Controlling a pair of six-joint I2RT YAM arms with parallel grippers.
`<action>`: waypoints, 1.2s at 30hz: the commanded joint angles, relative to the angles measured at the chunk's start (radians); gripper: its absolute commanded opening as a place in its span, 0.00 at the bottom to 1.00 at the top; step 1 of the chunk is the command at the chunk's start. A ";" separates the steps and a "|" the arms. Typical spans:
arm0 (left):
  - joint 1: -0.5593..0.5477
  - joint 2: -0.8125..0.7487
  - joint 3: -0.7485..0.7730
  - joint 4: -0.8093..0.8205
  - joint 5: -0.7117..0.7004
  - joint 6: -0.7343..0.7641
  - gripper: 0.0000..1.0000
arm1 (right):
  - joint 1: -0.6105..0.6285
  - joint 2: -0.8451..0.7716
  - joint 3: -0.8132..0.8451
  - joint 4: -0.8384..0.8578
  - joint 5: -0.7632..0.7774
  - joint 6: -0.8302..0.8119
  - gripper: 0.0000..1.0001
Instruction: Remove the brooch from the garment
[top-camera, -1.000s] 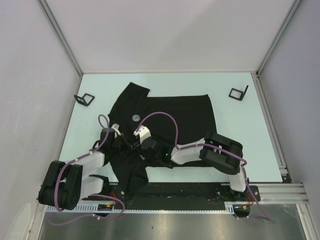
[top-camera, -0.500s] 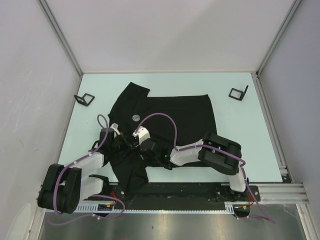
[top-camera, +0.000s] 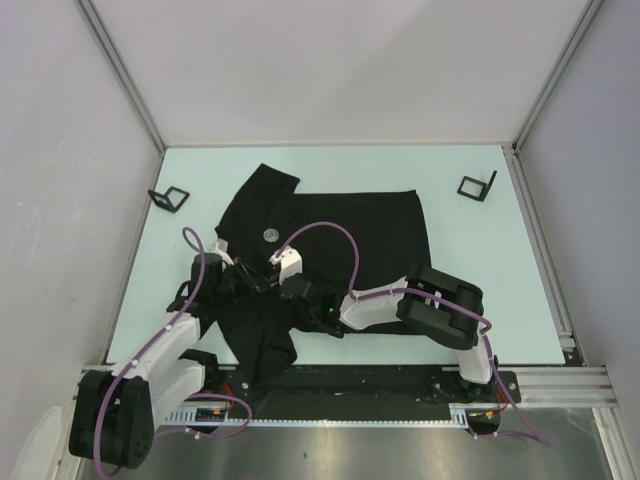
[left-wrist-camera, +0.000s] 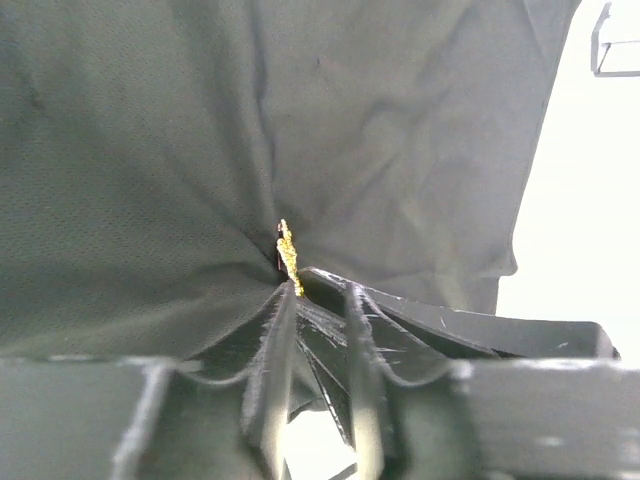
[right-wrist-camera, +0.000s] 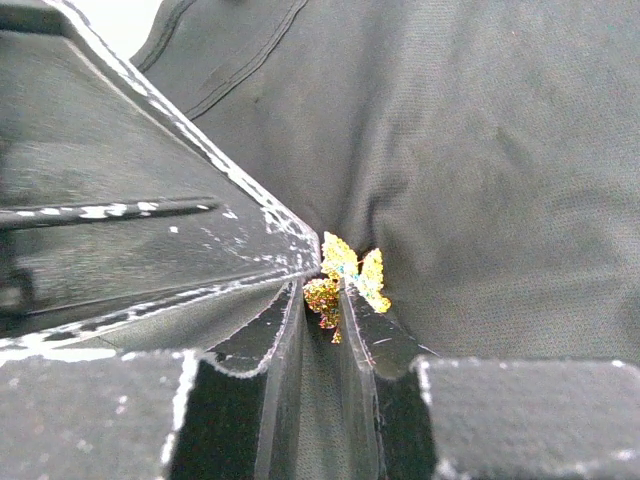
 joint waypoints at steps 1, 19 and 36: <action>-0.003 -0.038 0.043 -0.085 -0.059 0.040 0.38 | -0.001 0.013 0.012 -0.048 0.002 0.064 0.10; -0.005 0.158 0.023 0.031 -0.013 0.090 0.13 | -0.029 -0.053 -0.054 -0.071 0.007 0.112 0.29; -0.103 0.215 0.062 0.083 -0.027 0.078 0.13 | -0.055 -0.127 -0.169 0.001 -0.004 0.179 0.26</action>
